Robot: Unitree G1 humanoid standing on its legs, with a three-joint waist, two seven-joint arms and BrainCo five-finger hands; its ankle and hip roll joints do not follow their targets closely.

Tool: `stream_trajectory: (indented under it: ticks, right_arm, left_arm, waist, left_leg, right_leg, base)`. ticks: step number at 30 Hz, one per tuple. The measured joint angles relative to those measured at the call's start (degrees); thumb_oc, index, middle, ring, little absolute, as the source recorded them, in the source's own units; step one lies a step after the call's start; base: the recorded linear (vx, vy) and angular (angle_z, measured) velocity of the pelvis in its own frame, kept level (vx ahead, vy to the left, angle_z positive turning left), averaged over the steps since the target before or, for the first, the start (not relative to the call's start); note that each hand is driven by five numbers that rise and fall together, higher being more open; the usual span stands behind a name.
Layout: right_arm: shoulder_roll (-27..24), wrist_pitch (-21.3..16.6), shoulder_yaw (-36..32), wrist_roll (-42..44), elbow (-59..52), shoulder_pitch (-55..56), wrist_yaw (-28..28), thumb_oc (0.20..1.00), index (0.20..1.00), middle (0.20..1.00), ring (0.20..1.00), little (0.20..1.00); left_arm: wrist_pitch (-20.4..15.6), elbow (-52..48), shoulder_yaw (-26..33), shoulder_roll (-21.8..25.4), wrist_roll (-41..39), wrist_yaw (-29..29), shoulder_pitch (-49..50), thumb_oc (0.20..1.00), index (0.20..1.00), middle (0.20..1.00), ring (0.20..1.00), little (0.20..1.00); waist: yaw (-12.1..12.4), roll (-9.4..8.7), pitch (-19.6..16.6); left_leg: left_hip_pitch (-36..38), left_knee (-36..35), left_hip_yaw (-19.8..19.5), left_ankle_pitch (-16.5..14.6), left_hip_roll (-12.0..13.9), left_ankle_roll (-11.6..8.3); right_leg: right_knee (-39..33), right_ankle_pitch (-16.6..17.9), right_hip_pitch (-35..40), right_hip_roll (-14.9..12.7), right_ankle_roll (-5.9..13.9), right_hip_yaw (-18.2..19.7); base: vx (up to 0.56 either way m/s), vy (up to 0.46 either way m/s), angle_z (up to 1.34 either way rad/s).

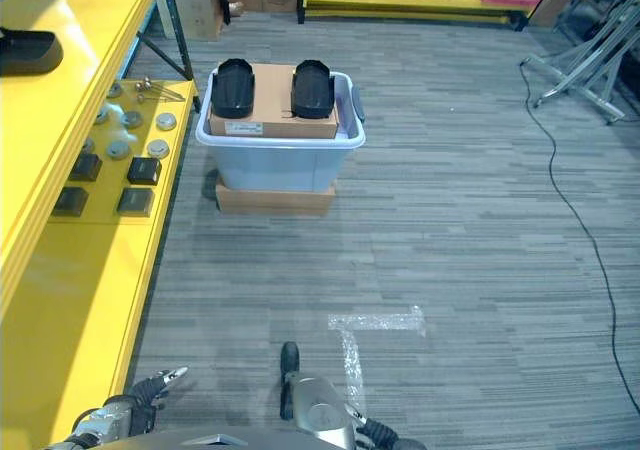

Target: Move parts from the plastic box to the shelf.

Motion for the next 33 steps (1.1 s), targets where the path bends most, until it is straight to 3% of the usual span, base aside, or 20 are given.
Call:
stream_trajectory:
  ticks: [2, 4, 5, 6, 8, 9, 10, 11, 12, 13, 14, 16, 17, 19, 21, 22, 24, 27, 29, 33]
  right_arm:
    - [-0.56, -0.31, 1.61, -0.17, -0.77, -0.69, -0.27, 1.0, 1.0, 1.0, 1.0, 1.0]
    - [-0.35, -0.59, 2.27, -0.17, -0.7, -1.44, -0.37, 1.0, 1.0, 1.0, 1.0, 1.0]
    - [-0.22, -0.54, 1.68, 0.21, 0.12, -1.89, -0.55, 1.0, 1.0, 1.0, 1.0, 1.0]
    - [-0.25, -0.38, 1.59, 0.39, 0.42, -2.28, -0.88, 1.0, 1.0, 1.0, 1.0, 1.0]
    - [-0.04, -0.63, 1.54, 1.24, -0.6, -4.9, -0.99, 1.0, 1.0, 1.0, 1.0, 1.0]
    - [0.64, -0.98, 1.25, 1.29, -0.75, -5.03, -1.43, 1.0, 1.0, 1.0, 1.0, 1.0]
    - [-0.79, -2.44, 1.17, 1.27, -0.6, -6.93, -2.1, 1.0, 1.0, 1.0, 1.0, 1.0]
    - [-1.83, -2.88, 1.15, 1.14, -0.64, -6.94, -2.07, 1.0, 1.0, 1.0, 1.0, 1.0]
    - [-2.68, -2.98, 1.37, 0.96, -0.41, -7.21, -2.08, 1.0, 1.0, 1.0, 1.0, 1.0]
    - [-3.26, -2.93, 1.88, 0.64, -0.28, -6.9, -2.12, 1.0, 1.0, 1.0, 1.0, 1.0]
    - [-2.46, -2.9, 2.44, 0.47, -0.07, -6.67, -2.73, 1.0, 1.0, 1.0, 1.0, 1.0]
    - [-0.65, -2.67, 2.32, 0.38, 0.09, -6.38, -2.56, 1.0, 1.0, 1.0, 1.0, 1.0]
    - [-0.54, -2.66, 2.3, -0.01, 0.14, -6.49, -2.58, 1.0, 1.0, 1.0, 1.0, 1.0]
    - [-0.87, -2.63, 2.22, -0.2, 0.47, -6.01, -2.6, 1.0, 1.0, 1.0, 1.0, 1.0]
    - [-0.57, -2.68, 2.02, -1.38, 0.35, -5.27, -2.59, 1.0, 1.0, 1.0, 1.0, 1.0]
    - [-0.19, -2.66, 2.02, -2.02, 0.42, -4.84, -2.6, 1.0, 1.0, 1.0, 1.0, 1.0]
    - [0.93, -2.87, 1.63, -2.2, 0.47, -2.2, -2.7, 1.0, 1.0, 1.0, 1.0, 1.0]
    - [0.9, -3.55, 1.76, -2.37, 1.25, -1.44, -2.68, 1.0, 1.0, 1.0, 1.0, 1.0]
    - [1.08, -3.88, 1.75, -2.81, 2.1, -1.8, -2.7, 1.0, 1.0, 1.0, 1.0, 1.0]
    - [2.52, -4.15, 1.18, -2.74, 2.08, -1.47, -2.87, 1.0, 1.0, 1.0, 1.0, 1.0]
  left_arm:
    - [0.33, 2.39, 2.53, -1.4, 0.01, -0.16, 0.33, 1.0, 1.0, 1.0, 1.0, 1.0]
    - [0.37, 2.58, 2.95, -0.68, 0.07, -0.29, 0.06, 1.0, 1.0, 1.0, 1.0, 1.0]
    - [-0.04, -0.38, 1.07, 0.86, 0.23, -0.31, -1.14, 1.0, 1.0, 1.0, 1.0, 1.0]
    - [-0.36, -1.85, 0.22, 1.44, 0.38, -0.34, -1.31, 1.0, 1.0, 1.0, 1.0, 1.0]
    - [-0.65, -2.45, -0.74, 3.25, 0.74, -0.47, -0.23, 1.0, 1.0, 1.0, 1.0, 1.0]
    - [-1.04, -2.3, -0.91, 3.77, 0.98, -0.39, 0.61, 1.0, 1.0, 1.0, 1.0, 1.0]
    - [-1.89, -2.06, -0.75, 2.91, 1.31, -0.48, 2.28, 1.0, 1.0, 1.0, 1.0, 1.0]
    - [-2.33, -2.07, -0.78, 2.63, 1.8, -0.47, 2.91, 1.0, 1.0, 1.0, 1.0, 1.0]
    - [-2.93, -2.5, -0.87, 2.43, 2.47, -0.38, 3.64, 1.0, 1.0, 1.0, 1.0, 1.0]
    - [-2.94, -2.51, -0.91, 2.21, 2.94, -0.33, 5.04, 1.0, 1.0, 1.0, 1.0, 1.0]
    - [-2.85, -1.76, -0.94, 2.76, 3.31, -0.12, 5.58, 1.0, 1.0, 1.0, 1.0, 1.0]
    - [-3.0, -2.35, -0.27, 3.92, 3.37, 0.34, 4.73, 1.0, 1.0, 1.0, 1.0, 1.0]
    - [-2.95, -2.42, -0.32, 4.56, 3.28, 0.84, 3.28, 1.0, 1.0, 1.0, 1.0, 1.0]
    - [-2.82, -2.32, -0.43, 5.11, 3.2, 1.22, 2.72, 1.0, 1.0, 1.0, 1.0, 1.0]
    - [-2.92, -1.46, -1.53, 5.9, 2.27, 1.38, 0.87, 1.0, 1.0, 1.0, 1.0, 1.0]
    - [-3.02, -1.13, -1.52, 6.39, 1.83, 1.59, 0.0, 1.0, 1.0, 1.0, 1.0, 1.0]
    - [-3.31, -1.55, -1.46, 7.01, 1.03, 1.6, -1.04, 1.0, 1.0, 1.0, 1.0, 1.0]
    - [-2.78, -0.14, -1.41, 6.82, -0.14, 0.84, -2.2, 1.0, 1.0, 1.0, 1.0, 1.0]
    - [-2.31, -0.22, -1.48, 6.79, -1.23, 0.92, -1.55, 1.0, 1.0, 1.0, 1.0, 1.0]
    - [-2.46, -0.93, -0.4, 6.17, -1.25, 1.69, 2.37, 1.0, 1.0, 1.0, 1.0, 1.0]
  waist:
    - [-1.26, 0.32, -0.44]
    - [-0.31, -0.57, -0.7]
    - [0.78, -1.42, -0.71]
    - [2.57, -2.11, 0.46]
    - [4.6, -4.06, 1.38]
    - [5.17, -5.83, 1.27]
    - [6.64, -3.56, 2.2]
    - [7.07, -3.0, 2.16]
    - [8.49, -0.93, 1.5]
    - [8.6, 0.23, 1.13]
    - [9.08, -0.32, 1.21]
    - [9.55, -1.93, 0.78]
    - [9.38, -2.07, 0.71]
    - [8.47, -1.16, 0.25]
    - [7.77, -0.78, 0.47]
    - [7.62, -0.39, 0.7]
    - [6.51, -0.55, 0.63]
    - [4.79, -0.95, 0.57]
    - [3.57, -1.16, 0.61]
    - [4.45, -3.27, -1.47]
  left_leg:
    - [-5.31, 12.51, -1.89, 10.5, -0.13, 0.49]
    - [-12.05, 22.42, -1.38, 25.76, -0.59, 1.52]
    - [-25.16, 35.99, -0.72, 13.84, 1.22, 4.93]
    - [-27.76, 33.25, -0.51, 8.3, 1.62, 5.99]
    - [-31.39, 20.76, -1.82, 3.32, 1.52, 5.69]
    - [-29.68, 8.85, -2.12, 3.47, 0.74, 5.91]
    - [-28.83, -9.3, -6.02, 6.46, 1.99, 4.13]
    - [-28.76, -14.57, -7.5, 7.01, 2.02, 2.99]
    - [-28.48, -15.71, -7.4, 5.79, 2.13, 2.32]
    - [-27.25, -15.94, -7.75, 5.48, 2.98, 4.08]
    - [-25.77, -15.3, -7.11, 8.55, 2.32, 4.49]
    - [-21.03, -19.23, -5.8, 8.39, 1.55, 5.08]
    - [-18.01, -22.08, -4.53, 8.63, 1.51, 6.38]
    - [-14.45, -24.14, -3.72, 9.89, 1.76, 9.52]
    - [-13.25, -24.14, -4.76, 9.85, 1.91, 9.64]
    - [-12.68, -24.51, -5.1, 9.84, 1.88, 9.62]
    - [-11.36, -25.05, -6.37, 9.45, 1.44, 9.69]
    - [-10.02, -25.3, -9.08, 8.22, 0.09, 10.35]
    - [-7.71, -26.07, -12.05, 7.12, -0.71, 10.06]
    - [-5.06, -27.22, -15.41, 5.12, -0.03, 7.96]
  right_leg:
    - [3.23, -3.55, 1.89, -0.32, -1.25, 0.01]
    - [5.45, -6.66, 2.71, -1.5, -2.18, 0.28]
    - [0.88, -10.99, 6.58, -1.89, 0.23, 3.22]
    - [-0.55, -10.15, 8.22, -2.47, 1.48, 3.81]
    - [-2.14, -11.44, 11.9, -3.93, 0.56, 5.14]
    - [-3.28, -12.36, 13.2, -5.46, 2.08, 6.43]
    - [-4.6, -12.34, 17.32, -4.47, 3.66, 7.02]
    - [-5.06, -14.12, 18.63, -4.56, 3.89, 7.84]
    - [-5.79, -16.62, 20.61, -4.1, 6.68, 8.55]
    - [-6.82, -17.26, 23.1, -2.99, 8.1, 9.59]
    - [-5.79, -19.08, 24.62, -4.36, 9.46, 9.71]
    - [2.56, -22.17, 20.81, -3.12, 9.29, 8.62]
    - [9.3, -19.93, 17.11, -1.07, 10.02, 7.17]
    - [26.43, -16.93, 9.72, -1.62, 11.13, 3.76]
    - [36.83, -19.26, 2.56, -4.7, 11.64, 0.17]
    - [35.16, -20.49, 0.37, -6.02, 11.53, -1.59]
    - [18.42, -19.18, 0.01, -7.69, 11.77, -1.77]
    - [-0.95, -11.3, 1.47, -8.4, 12.37, 3.88]
    - [-5.07, -5.51, 2.86, -8.0, 11.72, 9.98]
    - [-9.65, -0.07, 8.43, -5.21, 10.01, 7.26]
  base:
    - [0.32, -0.247, -0.23]
    - [0.26, -0.141, 0.22]
    - [0.45, 0.018, 0.26]
    - [0.48, 0.078, -0.07]
    - [0.38, 0.076, -0.46]
    - [0.32, 0.044, -0.69]
    - [0.37, 0.064, -0.81]
    - [0.3, 0.063, -1.05]
    - [0.23, 0.062, -0.79]
    - [0.18, 0.037, -0.73]
    - [0.22, 0.034, -0.46]
    - [0.23, 0.035, -0.42]
    - [0.23, 0.017, -0.55]
    - [0.2, -0.048, -0.45]
    - [0.14, -0.112, -0.09]
    - [0.2, -0.231, 0.17]
    - [0.24, -0.268, 0.32]
    - [0.22, -0.255, 0.51]
    - [0.26, -0.386, 0.79]
    - [0.19, -0.318, 0.48]
